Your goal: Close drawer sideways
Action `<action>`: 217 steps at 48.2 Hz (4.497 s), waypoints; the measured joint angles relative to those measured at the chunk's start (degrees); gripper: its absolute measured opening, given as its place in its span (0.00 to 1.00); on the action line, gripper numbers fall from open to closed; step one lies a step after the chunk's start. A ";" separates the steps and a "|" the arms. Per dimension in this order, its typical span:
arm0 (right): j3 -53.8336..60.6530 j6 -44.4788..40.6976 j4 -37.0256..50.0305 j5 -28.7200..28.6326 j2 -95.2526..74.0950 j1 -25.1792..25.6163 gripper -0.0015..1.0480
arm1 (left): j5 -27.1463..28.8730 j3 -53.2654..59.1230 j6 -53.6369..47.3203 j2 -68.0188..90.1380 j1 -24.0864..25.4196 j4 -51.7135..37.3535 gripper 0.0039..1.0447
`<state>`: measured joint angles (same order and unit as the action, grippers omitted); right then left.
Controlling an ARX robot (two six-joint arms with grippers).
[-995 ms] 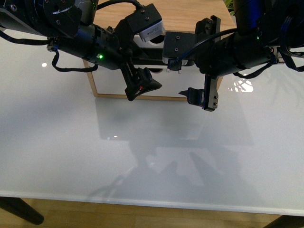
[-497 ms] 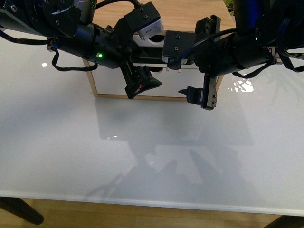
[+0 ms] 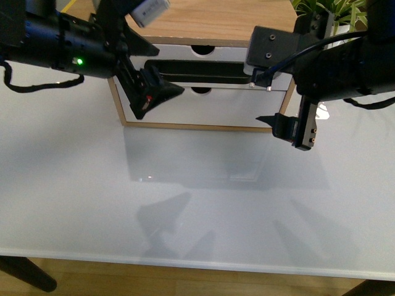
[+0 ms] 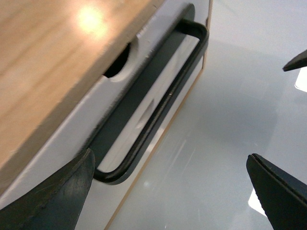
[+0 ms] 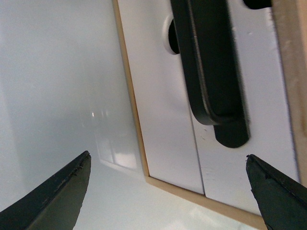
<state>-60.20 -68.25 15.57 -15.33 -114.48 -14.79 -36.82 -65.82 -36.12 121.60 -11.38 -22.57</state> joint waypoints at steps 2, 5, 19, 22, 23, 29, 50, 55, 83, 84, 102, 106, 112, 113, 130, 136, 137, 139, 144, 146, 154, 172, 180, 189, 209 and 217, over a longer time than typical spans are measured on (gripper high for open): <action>1.68 1.03 1.16 -0.37 1.86 0.50 0.91 | 0.50 1.66 1.55 -1.84 0.68 -1.97 0.92; 4.48 3.34 3.63 -0.83 5.05 1.38 0.91 | 0.85 4.55 4.90 -4.98 1.86 -5.29 0.92; 23.85 31.54 22.56 6.03 24.74 8.35 0.91 | 11.50 23.65 32.44 -26.10 12.59 -22.80 0.91; 24.39 35.39 22.93 6.62 26.38 8.98 0.91 | 24.04 26.99 33.88 -28.20 12.46 -30.05 0.81; 24.41 36.24 22.99 6.54 26.64 8.98 0.91 | 27.30 28.30 34.25 -28.87 12.31 -32.02 0.78; 33.53 57.46 43.76 20.92 26.36 8.26 0.67 | 36.50 38.86 35.54 -34.93 11.52 -36.74 0.49; 50.73 67.43 47.34 15.65 41.13 13.07 0.02 | 36.79 54.97 36.00 -51.34 11.41 -36.63 0.01; 53.51 67.60 44.30 15.58 46.97 14.69 0.02 | 36.85 58.95 36.00 -53.81 11.43 -37.18 0.01; 59.12 67.60 23.61 15.47 73.81 14.71 0.02 | 36.85 64.87 36.00 -81.00 11.39 -16.46 0.01; 59.14 67.60 22.47 15.47 75.12 14.71 0.02 | 36.83 64.87 36.00 -82.27 11.39 -15.39 0.01; 59.19 67.60 9.44 15.47 89.24 14.71 0.02 | 36.83 64.92 36.00 -96.41 11.39 -2.43 0.01; 59.19 67.63 7.56 15.47 91.23 14.71 0.02 | 36.83 64.92 36.00 -98.40 11.39 -0.55 0.01; 59.19 67.63 4.09 15.47 94.82 14.71 0.02 | 36.83 64.92 36.00 -101.96 11.39 2.93 0.01; 59.19 67.60 3.30 15.47 95.62 14.71 0.02 | 36.83 64.92 36.00 -102.68 11.39 3.63 0.01; 59.19 67.60 -2.78 15.47 101.77 14.71 0.02 | 36.83 64.92 36.00 -108.91 11.39 9.81 0.01; 59.19 67.60 -4.81 15.47 103.73 14.71 0.02 | 36.83 64.92 36.00 -110.86 11.39 11.80 0.01; 59.19 67.60 -5.20 15.47 104.13 14.71 0.02 | 36.83 64.92 36.00 -111.25 11.39 12.17 0.01; 59.19 67.60 -9.75 15.47 107.51 14.71 0.02 | 36.83 64.89 36.00 -114.22 11.39 16.17 0.01; 59.19 67.63 -15.17 15.45 113.55 14.71 0.02 | 36.83 64.89 36.00 -120.65 11.39 22.21 0.01; 59.19 67.63 -15.32 15.45 113.90 14.71 0.02 | 36.83 64.89 36.00 -121.00 11.39 22.32 0.01; 59.19 67.63 -15.45 15.45 114.07 14.71 0.02 | 36.83 64.89 36.00 -121.24 11.39 22.43 0.01; 59.19 67.63 -15.47 15.45 114.14 14.71 0.44 | 36.83 64.89 36.02 -121.24 11.39 22.49 0.52; 59.19 67.63 -15.47 15.45 114.14 14.71 0.70 | 36.83 64.89 36.02 -121.24 11.39 22.49 0.79; 59.19 67.67 -15.47 15.45 114.14 14.71 0.93 | 36.83 64.89 36.00 -121.24 11.39 22.49 0.91; 59.19 67.67 -15.47 15.45 114.16 14.71 0.91 | 36.83 64.89 36.00 -121.24 11.39 22.49 0.92; 59.19 67.67 -15.47 15.45 114.16 14.71 0.91 | 36.83 64.89 36.00 -121.24 11.39 22.49 0.92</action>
<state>-1.02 -0.58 0.10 0.12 -0.32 -0.08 0.01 -0.93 -0.12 0.36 0.01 -0.08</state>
